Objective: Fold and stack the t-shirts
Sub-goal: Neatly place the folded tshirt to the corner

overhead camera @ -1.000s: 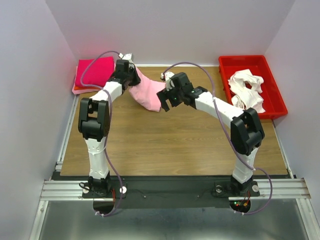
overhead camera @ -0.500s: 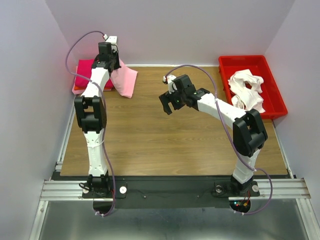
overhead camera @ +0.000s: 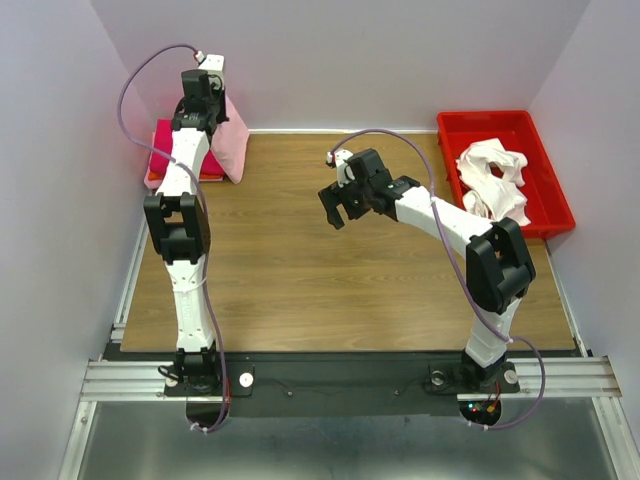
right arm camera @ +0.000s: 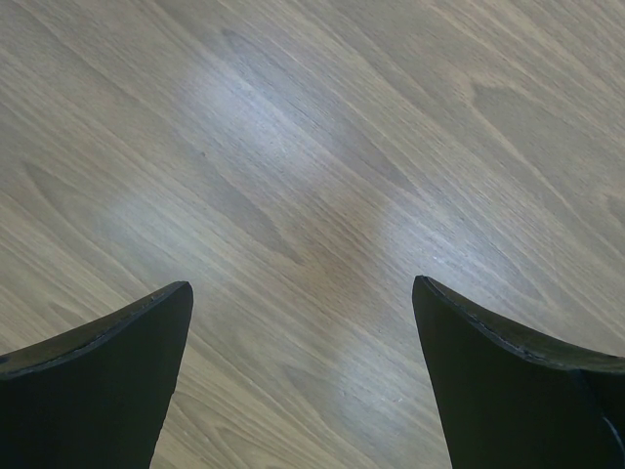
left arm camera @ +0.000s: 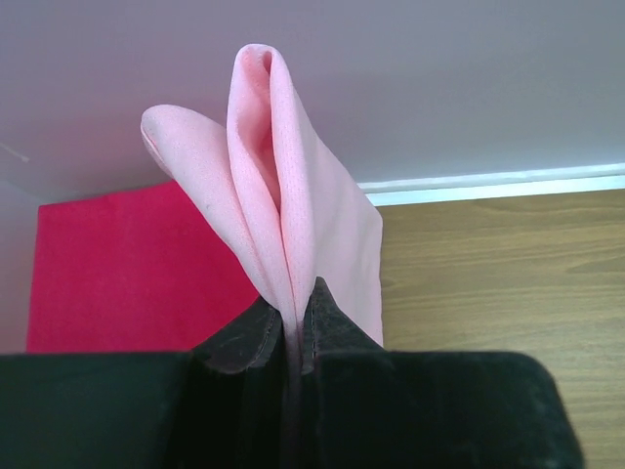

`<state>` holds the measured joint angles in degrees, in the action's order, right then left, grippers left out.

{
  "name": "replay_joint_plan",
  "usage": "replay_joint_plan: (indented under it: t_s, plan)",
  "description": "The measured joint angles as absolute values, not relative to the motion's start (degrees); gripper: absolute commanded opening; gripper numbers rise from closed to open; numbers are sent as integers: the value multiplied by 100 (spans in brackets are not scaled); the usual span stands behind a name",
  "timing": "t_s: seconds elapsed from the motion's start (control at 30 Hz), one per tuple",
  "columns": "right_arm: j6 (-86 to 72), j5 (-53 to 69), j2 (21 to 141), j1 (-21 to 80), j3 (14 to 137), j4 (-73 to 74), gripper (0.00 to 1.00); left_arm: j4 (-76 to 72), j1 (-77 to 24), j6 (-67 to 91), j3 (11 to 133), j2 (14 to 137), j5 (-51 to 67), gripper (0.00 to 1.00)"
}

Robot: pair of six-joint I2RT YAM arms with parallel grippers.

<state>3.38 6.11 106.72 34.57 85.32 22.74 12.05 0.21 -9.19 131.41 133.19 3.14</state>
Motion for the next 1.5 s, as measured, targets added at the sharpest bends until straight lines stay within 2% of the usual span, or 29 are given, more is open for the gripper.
replay_joint_plan:
  t_s: [0.9,1.5]
  plan:
    - [336,692,10689,3457,8534,2274,100,1192,650,-1400,13432,13345,714,1]
    - [322,749,11002,3457,8578,2366,100,915,1105,-1938,13614,14075,1096,3]
